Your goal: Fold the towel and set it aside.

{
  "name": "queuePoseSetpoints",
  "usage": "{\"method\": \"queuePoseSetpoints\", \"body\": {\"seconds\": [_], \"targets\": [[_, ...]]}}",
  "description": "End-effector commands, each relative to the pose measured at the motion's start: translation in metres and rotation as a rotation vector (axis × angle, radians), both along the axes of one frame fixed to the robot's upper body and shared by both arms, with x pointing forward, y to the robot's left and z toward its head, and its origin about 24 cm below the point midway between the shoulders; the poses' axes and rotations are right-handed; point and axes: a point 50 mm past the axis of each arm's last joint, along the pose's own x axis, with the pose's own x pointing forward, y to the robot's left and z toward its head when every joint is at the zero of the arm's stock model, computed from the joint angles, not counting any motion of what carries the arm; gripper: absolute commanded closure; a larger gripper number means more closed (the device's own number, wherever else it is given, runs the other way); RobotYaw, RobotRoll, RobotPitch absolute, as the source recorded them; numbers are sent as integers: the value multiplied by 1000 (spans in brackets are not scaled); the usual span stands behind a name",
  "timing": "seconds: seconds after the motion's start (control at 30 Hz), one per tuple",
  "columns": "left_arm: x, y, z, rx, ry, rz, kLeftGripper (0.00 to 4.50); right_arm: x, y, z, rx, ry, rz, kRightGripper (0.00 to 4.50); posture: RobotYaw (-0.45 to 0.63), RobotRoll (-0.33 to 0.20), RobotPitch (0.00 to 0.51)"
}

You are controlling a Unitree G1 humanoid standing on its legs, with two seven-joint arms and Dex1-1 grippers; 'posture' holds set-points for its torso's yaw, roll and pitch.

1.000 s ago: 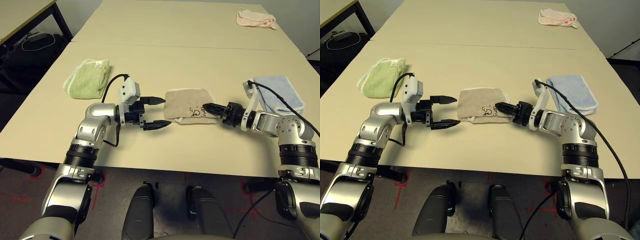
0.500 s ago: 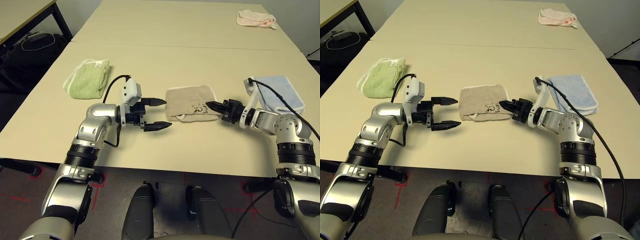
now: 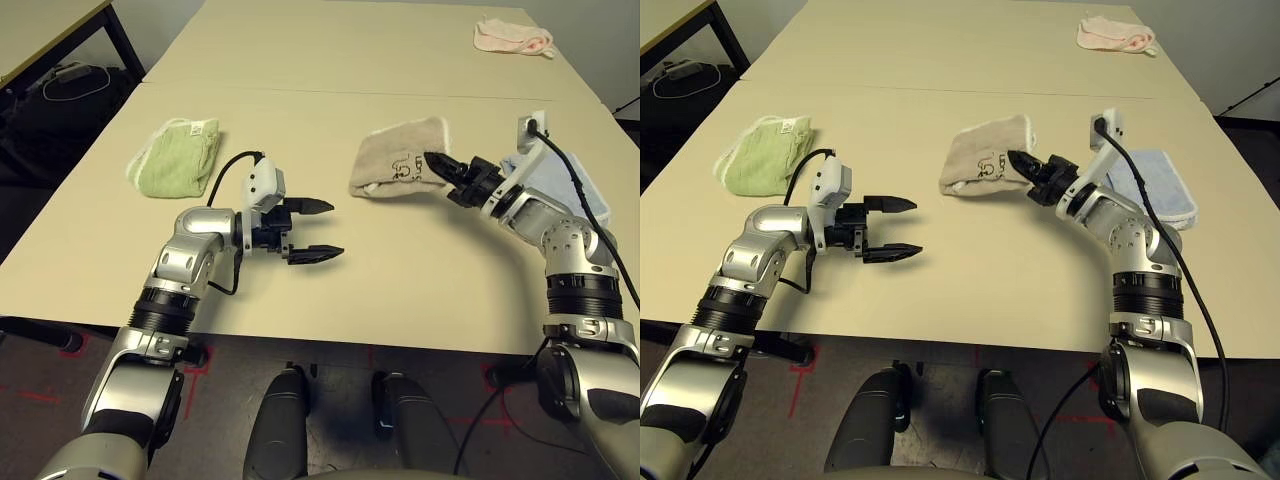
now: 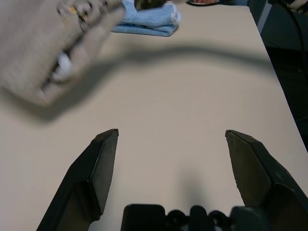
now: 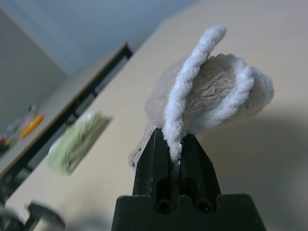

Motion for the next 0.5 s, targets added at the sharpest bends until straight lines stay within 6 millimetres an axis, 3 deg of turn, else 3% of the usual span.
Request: {"method": "queuePoseSetpoints", "body": {"seconds": [0.03, 0.5], "targets": [[0, -2, -4, 19, 15, -14, 0, 2, -13, 0, 35, -34, -123, 4492, 32, 0, 132], [10, 0, 3, -95, 9, 119, 0, 5, -42, -2, 211, -105, -556, 4492, 1, 0, 142]]}}
